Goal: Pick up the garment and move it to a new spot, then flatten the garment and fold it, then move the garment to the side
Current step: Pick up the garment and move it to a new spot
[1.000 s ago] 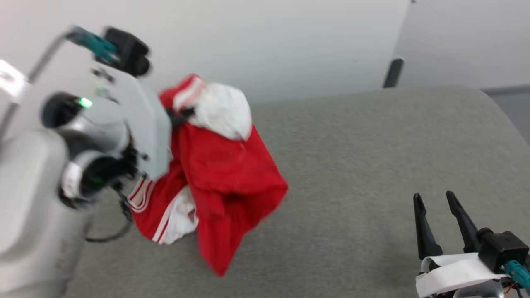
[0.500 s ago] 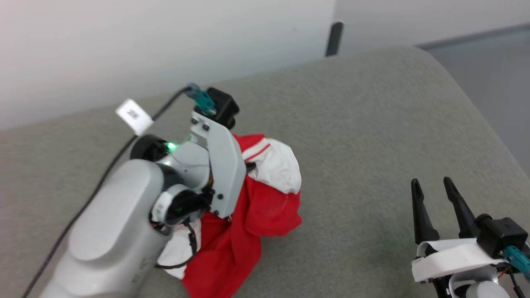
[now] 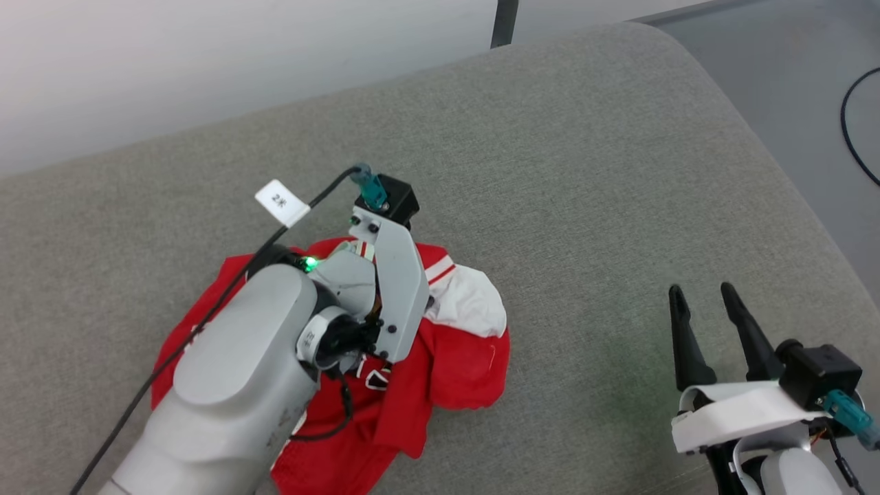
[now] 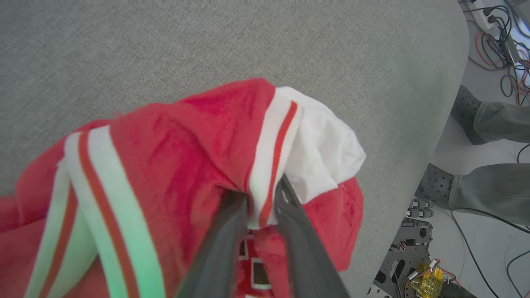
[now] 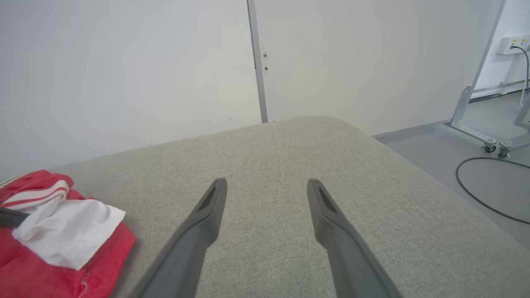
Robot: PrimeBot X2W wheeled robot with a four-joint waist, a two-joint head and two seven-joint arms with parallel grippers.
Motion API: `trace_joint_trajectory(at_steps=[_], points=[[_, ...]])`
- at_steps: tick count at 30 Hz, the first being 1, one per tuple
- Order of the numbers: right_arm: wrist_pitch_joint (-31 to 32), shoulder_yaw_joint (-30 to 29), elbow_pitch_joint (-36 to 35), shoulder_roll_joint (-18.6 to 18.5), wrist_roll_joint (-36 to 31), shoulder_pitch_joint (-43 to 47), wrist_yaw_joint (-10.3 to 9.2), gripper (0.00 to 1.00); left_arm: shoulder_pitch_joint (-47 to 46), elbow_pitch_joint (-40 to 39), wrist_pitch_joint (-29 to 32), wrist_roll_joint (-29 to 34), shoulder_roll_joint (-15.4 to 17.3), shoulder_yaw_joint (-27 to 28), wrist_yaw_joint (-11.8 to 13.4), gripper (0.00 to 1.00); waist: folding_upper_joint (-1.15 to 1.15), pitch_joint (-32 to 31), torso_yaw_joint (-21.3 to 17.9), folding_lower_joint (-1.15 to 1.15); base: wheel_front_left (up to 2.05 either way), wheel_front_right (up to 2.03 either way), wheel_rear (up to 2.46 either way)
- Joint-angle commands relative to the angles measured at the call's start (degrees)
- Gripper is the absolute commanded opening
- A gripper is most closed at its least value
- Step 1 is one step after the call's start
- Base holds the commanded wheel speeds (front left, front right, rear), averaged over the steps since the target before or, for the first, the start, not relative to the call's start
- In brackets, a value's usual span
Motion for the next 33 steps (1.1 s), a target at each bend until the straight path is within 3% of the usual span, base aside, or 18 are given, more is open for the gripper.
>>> trace_joint_trajectory(at_steps=[1, 3, 6, 7, 16, 24, 27, 29, 33], points=[[-0.3, -0.1, -0.1, 0.1, 0.2, -0.9, 0.02, 1.00, -0.7, 0.3, -0.5, -0.1, 0.0, 0.1, -0.2, 0.34, 0.00, -0.2, 0.5, 0.00, 0.00, 0.00, 0.00], [-0.3, -0.2, -0.1, 0.1, 0.0, -0.7, 0.02, 1.00, -1.1, 1.1, -0.6, -0.5, -0.4, 0.0, -0.6, 0.55, 0.00, -0.6, 1.1, 0.00, 0.00, 0.00, 0.00], [-0.3, -0.2, -0.1, 0.1, -0.8, -0.7, 0.02, 1.00, -1.6, 1.4, -1.7, -1.4, -0.7, 0.7, -1.0, 0.96, 0.00, -1.5, 2.2, 0.00, 0.00, 0.00, 0.00], [-0.3, -0.2, -0.1, 0.1, -1.0, -0.6, 0.02, 1.00, -1.6, 1.4, -2.0, -1.5, -0.6, 0.7, -1.1, 1.00, 0.00, -1.9, 2.6, 0.00, 0.00, 0.00, 0.00], [-0.3, -0.1, 0.0, 0.1, -3.4, 1.2, 0.01, 1.00, 1.2, -0.5, -8.4, -2.4, 0.5, 2.3, -2.1, 1.00, 0.00, -6.4, 7.7, 0.00, 0.00, 0.00, 0.00], [0.1, 0.3, 0.0, 0.1, -5.4, 3.7, 0.01, 1.00, 6.4, -3.5, -20.9, -1.8, 2.4, 4.6, -2.7, 1.00, 0.00, -11.3, 12.7, 0.00, 0.00, 0.00, 0.00], [0.1, 0.2, -0.2, 0.1, -5.5, 4.6, 0.01, 1.00, 9.0, -4.3, -25.5, -1.6, 3.2, 5.8, -2.6, 0.95, 0.00, -12.5, 14.4, 0.00, 0.00, 0.00, 0.00], [0.1, 0.1, -0.1, 0.1, -5.7, 5.1, 0.01, 1.00, 10.8, -4.9, -29.1, -0.9, 3.8, 6.7, -2.5, 1.00, 0.00, -13.1, 15.3, 0.00, 0.00, 0.00, 0.00], [0.0, -0.3, 0.6, 0.0, -5.9, 6.2, 0.01, 1.00, 14.6, -5.3, -36.0, 0.1, 4.5, 8.5, -1.5, 1.00, 0.00, -14.2, 17.2, 0.00, 0.00, 0.00, 0.00]])
